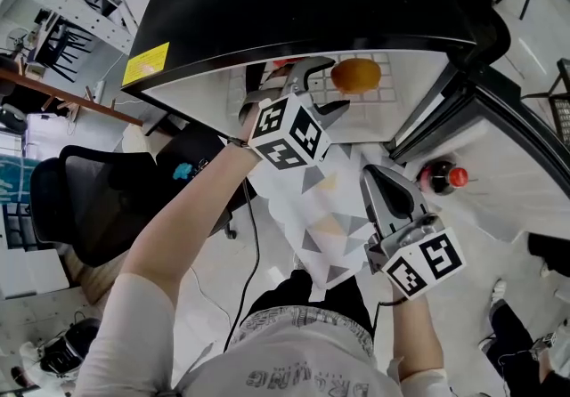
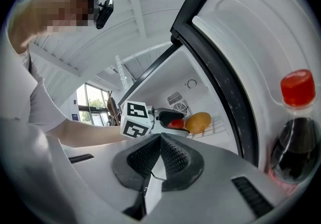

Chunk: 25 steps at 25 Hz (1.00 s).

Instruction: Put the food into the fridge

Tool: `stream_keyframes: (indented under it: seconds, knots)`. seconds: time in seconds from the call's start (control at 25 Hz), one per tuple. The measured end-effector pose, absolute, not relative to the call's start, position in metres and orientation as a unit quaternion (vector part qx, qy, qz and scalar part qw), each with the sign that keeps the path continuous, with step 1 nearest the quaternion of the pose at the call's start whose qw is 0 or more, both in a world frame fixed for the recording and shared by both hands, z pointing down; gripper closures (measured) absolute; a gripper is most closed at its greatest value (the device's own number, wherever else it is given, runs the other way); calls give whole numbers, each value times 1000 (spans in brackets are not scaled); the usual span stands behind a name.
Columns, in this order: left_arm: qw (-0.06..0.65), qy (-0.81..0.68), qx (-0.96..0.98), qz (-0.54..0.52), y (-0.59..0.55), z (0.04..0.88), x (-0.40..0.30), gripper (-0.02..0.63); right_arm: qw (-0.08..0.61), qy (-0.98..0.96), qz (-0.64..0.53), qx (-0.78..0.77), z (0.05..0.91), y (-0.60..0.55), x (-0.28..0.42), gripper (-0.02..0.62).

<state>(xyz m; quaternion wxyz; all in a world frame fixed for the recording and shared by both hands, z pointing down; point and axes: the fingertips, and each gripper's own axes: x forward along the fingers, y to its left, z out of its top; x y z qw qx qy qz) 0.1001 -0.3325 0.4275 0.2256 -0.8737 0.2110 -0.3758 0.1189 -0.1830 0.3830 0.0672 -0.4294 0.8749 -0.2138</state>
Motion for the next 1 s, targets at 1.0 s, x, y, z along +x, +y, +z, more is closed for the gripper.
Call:
stream_keyframes:
  seconds: [1.0]
  knots:
    - [147,278,-921,-228,-260,353,35,393,40,877,-164,-450,332,-163,78,594]
